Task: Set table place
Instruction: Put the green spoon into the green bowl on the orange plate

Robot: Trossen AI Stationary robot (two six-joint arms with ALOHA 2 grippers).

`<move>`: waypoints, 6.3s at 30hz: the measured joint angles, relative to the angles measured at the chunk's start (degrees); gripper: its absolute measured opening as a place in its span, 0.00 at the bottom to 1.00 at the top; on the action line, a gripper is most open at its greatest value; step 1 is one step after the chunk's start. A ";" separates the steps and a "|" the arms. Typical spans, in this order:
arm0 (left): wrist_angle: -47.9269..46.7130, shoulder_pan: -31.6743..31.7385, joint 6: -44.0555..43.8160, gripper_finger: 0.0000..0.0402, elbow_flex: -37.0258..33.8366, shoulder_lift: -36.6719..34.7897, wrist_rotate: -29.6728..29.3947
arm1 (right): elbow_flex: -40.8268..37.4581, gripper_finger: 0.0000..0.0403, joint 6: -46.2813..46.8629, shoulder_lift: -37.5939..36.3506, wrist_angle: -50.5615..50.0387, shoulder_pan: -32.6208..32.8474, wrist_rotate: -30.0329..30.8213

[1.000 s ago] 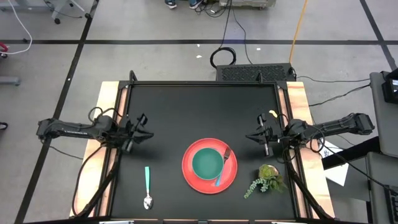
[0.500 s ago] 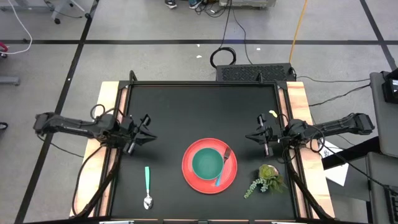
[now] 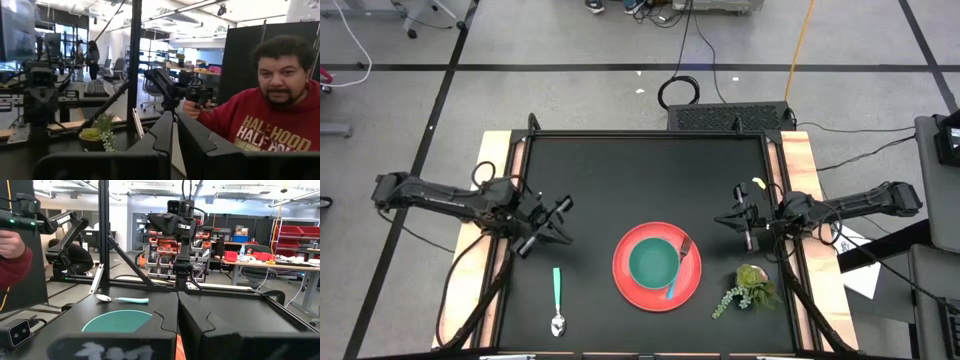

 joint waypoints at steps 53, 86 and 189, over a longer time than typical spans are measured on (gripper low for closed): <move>-50.01 -23.70 -8.10 0.08 26.83 20.13 -28.45 | 0.00 0.00 -0.09 -0.01 -2.50 0.00 0.00; -60.53 -26.13 -32.26 0.08 26.81 23.65 -21.40 | 0.00 0.00 -0.20 -0.01 -3.16 0.02 0.00; -95.34 -43.31 27.28 0.62 52.03 60.95 -36.16 | -0.01 0.00 -1.25 0.00 -5.26 0.00 0.22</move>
